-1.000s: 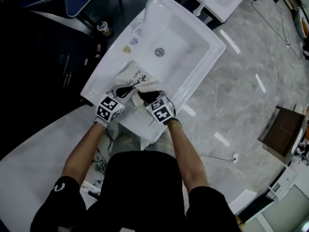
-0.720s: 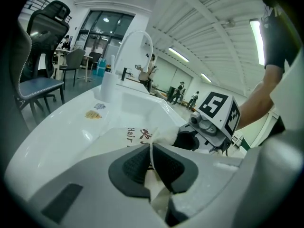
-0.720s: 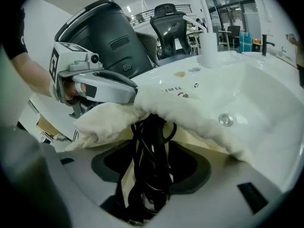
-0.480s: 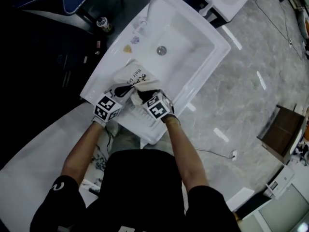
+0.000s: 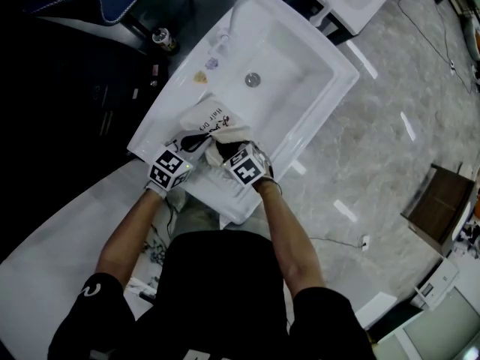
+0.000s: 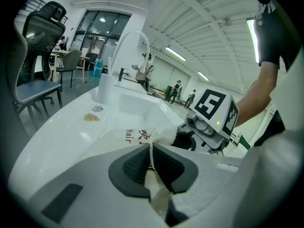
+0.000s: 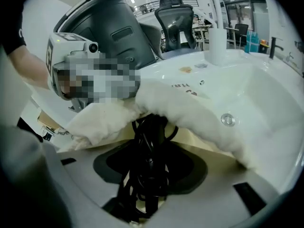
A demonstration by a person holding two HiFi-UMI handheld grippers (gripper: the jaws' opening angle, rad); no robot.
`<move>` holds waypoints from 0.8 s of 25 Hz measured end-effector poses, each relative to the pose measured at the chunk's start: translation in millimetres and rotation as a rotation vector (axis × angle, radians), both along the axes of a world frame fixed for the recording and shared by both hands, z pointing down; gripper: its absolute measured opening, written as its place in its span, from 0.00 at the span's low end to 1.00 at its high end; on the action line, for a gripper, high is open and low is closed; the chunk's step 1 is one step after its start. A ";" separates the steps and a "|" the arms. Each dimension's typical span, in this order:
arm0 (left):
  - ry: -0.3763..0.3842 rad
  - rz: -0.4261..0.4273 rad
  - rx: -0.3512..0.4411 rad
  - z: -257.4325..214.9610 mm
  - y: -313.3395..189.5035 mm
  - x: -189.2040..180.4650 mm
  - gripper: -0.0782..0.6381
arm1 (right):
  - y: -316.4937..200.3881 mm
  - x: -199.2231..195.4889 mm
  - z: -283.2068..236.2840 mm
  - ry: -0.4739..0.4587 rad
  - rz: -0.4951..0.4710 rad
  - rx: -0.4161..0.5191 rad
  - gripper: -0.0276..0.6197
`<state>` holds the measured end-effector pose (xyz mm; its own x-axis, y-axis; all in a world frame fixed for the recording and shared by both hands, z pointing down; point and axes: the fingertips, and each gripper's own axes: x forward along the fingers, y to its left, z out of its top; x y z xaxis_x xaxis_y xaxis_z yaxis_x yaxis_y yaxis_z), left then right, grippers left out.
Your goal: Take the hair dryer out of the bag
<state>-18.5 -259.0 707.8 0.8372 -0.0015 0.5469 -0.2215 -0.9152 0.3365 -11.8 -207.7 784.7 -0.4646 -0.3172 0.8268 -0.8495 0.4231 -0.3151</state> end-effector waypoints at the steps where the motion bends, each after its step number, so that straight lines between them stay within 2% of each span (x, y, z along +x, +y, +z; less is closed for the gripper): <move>1: -0.011 0.005 0.004 -0.1 1.5 0.0 0.13 | 2.0 1.2 -3.2 -0.007 0.008 -0.004 0.33; 3: -0.027 0.022 0.020 -1.3 5.4 1.6 0.13 | 7.7 4.7 -9.4 -0.018 0.023 -0.013 0.33; 7: -0.011 0.054 0.044 -15.3 16.5 13.5 0.13 | 22.3 16.2 -24.5 -0.013 0.047 -0.027 0.32; 12: -0.035 0.078 0.078 -21.5 35.4 22.9 0.13 | 39.6 38.2 -43.6 0.000 0.109 -0.008 0.30; 20: -0.148 -0.021 0.111 -8.8 42.4 26.2 0.13 | 92.5 67.0 -65.9 -0.011 0.145 -0.004 0.29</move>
<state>7.7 -216.5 699.0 0.7464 -0.0850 0.6600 -0.2804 -0.9396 0.1961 55.2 -115.2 718.8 -0.4233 -0.3788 0.8230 -0.8981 0.2947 -0.3264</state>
